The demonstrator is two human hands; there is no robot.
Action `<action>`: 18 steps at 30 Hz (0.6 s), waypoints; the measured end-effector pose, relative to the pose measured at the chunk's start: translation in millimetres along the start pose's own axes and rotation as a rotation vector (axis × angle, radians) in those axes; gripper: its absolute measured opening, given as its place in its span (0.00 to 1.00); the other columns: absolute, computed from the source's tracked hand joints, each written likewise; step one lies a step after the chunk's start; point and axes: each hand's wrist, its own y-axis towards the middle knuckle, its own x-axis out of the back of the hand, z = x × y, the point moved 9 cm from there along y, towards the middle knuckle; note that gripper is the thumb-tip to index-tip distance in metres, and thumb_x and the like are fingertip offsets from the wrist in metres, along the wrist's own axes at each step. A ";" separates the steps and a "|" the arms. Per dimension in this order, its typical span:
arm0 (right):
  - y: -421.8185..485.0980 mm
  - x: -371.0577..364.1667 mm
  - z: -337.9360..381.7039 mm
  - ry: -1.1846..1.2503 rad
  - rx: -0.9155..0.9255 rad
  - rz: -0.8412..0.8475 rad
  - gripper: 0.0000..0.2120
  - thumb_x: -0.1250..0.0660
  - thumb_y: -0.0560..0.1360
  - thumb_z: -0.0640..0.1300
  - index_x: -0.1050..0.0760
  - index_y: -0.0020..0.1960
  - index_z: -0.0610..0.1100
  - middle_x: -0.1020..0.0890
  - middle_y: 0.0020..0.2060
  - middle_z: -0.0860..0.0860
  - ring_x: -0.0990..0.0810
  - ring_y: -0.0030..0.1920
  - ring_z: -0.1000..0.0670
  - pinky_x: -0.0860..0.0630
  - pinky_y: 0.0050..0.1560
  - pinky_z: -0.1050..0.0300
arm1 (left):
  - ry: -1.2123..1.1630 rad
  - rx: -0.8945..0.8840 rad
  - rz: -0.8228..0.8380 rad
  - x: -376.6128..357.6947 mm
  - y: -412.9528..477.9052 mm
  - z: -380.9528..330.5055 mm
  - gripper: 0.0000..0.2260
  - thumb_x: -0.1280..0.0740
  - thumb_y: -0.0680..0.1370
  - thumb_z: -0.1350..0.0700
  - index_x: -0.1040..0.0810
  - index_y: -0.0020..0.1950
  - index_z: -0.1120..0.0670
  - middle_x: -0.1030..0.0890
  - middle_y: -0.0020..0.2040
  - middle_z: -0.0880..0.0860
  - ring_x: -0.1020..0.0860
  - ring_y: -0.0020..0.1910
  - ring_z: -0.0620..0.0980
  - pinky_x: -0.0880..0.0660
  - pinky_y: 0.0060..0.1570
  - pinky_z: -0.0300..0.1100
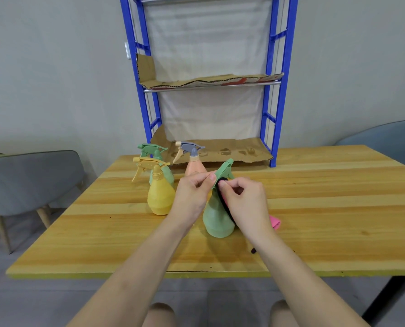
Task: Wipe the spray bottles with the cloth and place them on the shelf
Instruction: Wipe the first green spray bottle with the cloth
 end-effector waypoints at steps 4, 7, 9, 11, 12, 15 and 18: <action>-0.1 -1.0 -7.7 0.088 -0.136 0.060 0.15 0.27 0.78 0.46 0.19 0.32 0.47 0.20 0.26 0.55 0.24 0.29 0.56 0.29 0.36 0.59 | 0.000 0.012 0.009 -0.1 -0.5 -2.1 0.11 0.36 0.85 0.60 0.13 0.55 0.59 0.15 0.40 0.39 0.22 0.42 0.34 0.28 0.44 0.27; -0.2 -1.3 0.8 -0.031 -0.040 0.052 0.12 0.27 0.79 0.46 0.17 0.37 0.45 0.19 0.31 0.55 0.22 0.35 0.54 0.31 0.39 0.57 | 0.007 0.011 0.026 -0.6 -0.1 -0.4 0.12 0.36 0.85 0.58 0.13 0.49 0.54 0.18 0.40 0.47 0.25 0.41 0.42 0.28 0.43 0.34; 0.3 -0.8 10.9 -0.193 0.089 0.041 0.10 0.27 0.78 0.46 0.17 0.40 0.44 0.20 0.35 0.55 0.23 0.39 0.53 0.33 0.41 0.58 | 0.017 0.011 0.032 -1.4 0.3 -0.8 0.14 0.36 0.85 0.58 0.15 0.43 0.51 0.23 0.37 0.52 0.29 0.40 0.45 0.31 0.41 0.38; 1.5 0.7 9.1 -0.181 0.126 0.046 0.09 0.27 0.78 0.46 0.17 0.40 0.44 0.20 0.35 0.57 0.23 0.39 0.53 0.32 0.42 0.58 | 0.025 0.008 0.035 -1.4 -0.3 -3.5 0.15 0.36 0.85 0.58 0.15 0.42 0.50 0.23 0.36 0.52 0.29 0.39 0.45 0.31 0.40 0.36; 1.5 1.7 3.7 -0.115 0.087 0.060 0.09 0.27 0.78 0.46 0.16 0.40 0.45 0.19 0.36 0.56 0.21 0.40 0.53 0.30 0.42 0.58 | 0.022 0.013 0.038 -1.4 -0.7 -4.3 0.14 0.36 0.85 0.58 0.14 0.44 0.50 0.22 0.36 0.53 0.28 0.39 0.43 0.30 0.40 0.34; -3.4 0.3 -9.1 0.011 -0.005 0.099 0.08 0.27 0.79 0.45 0.15 0.42 0.46 0.16 0.40 0.56 0.19 0.44 0.58 0.26 0.45 0.62 | 0.009 0.037 0.043 -0.2 0.1 -1.3 0.11 0.35 0.85 0.57 0.12 0.53 0.54 0.15 0.43 0.58 0.24 0.42 0.43 0.27 0.45 0.33; -5.3 1.4 -0.1 -0.100 0.106 0.061 0.06 0.26 0.78 0.43 0.15 0.43 0.44 0.18 0.40 0.56 0.21 0.43 0.57 0.30 0.43 0.67 | 0.013 0.034 0.027 -1.6 0.7 1.5 0.13 0.35 0.85 0.56 0.13 0.48 0.54 0.20 0.39 0.56 0.27 0.41 0.46 0.29 0.44 0.41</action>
